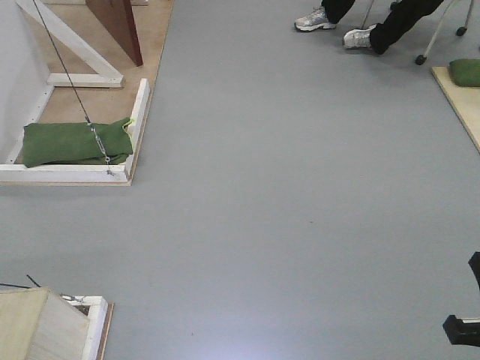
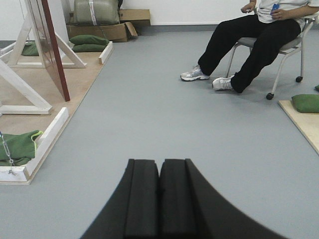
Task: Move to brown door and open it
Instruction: 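Drive the base forward toward the brown wooden door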
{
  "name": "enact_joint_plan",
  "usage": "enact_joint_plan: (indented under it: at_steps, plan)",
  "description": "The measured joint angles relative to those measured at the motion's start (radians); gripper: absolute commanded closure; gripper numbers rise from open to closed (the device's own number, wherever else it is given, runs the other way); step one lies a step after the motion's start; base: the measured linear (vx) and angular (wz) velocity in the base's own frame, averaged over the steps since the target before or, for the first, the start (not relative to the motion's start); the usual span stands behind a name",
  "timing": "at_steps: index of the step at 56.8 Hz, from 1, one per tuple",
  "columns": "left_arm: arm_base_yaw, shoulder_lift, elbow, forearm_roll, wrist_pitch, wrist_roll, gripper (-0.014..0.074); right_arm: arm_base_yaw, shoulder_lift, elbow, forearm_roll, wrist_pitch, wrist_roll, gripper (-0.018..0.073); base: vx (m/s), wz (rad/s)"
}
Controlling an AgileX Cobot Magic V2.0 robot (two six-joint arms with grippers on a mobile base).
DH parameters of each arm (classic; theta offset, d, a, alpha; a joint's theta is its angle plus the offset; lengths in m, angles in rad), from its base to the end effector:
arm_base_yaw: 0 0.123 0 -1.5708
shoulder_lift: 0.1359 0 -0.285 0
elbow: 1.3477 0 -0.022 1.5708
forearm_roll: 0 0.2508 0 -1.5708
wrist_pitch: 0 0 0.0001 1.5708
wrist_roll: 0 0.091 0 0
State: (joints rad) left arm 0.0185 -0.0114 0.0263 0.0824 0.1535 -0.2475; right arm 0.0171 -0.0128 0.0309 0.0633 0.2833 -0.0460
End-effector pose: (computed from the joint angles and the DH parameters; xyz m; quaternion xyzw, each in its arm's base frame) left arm 0.0564 0.0022 0.1910 -0.0720 0.7315 -0.0454 0.6765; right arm 0.0547 0.0025 0.1779 -0.0065 0.7784 0.0169 0.6275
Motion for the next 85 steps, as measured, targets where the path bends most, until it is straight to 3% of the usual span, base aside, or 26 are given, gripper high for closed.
enact_joint_plan:
  at_steps: [85]
  plan:
    - [0.0,0.0,0.0,0.0,0.0,0.0,0.06,0.0,0.0,0.0,0.0,0.0,0.0,0.0559,0.1,0.02]
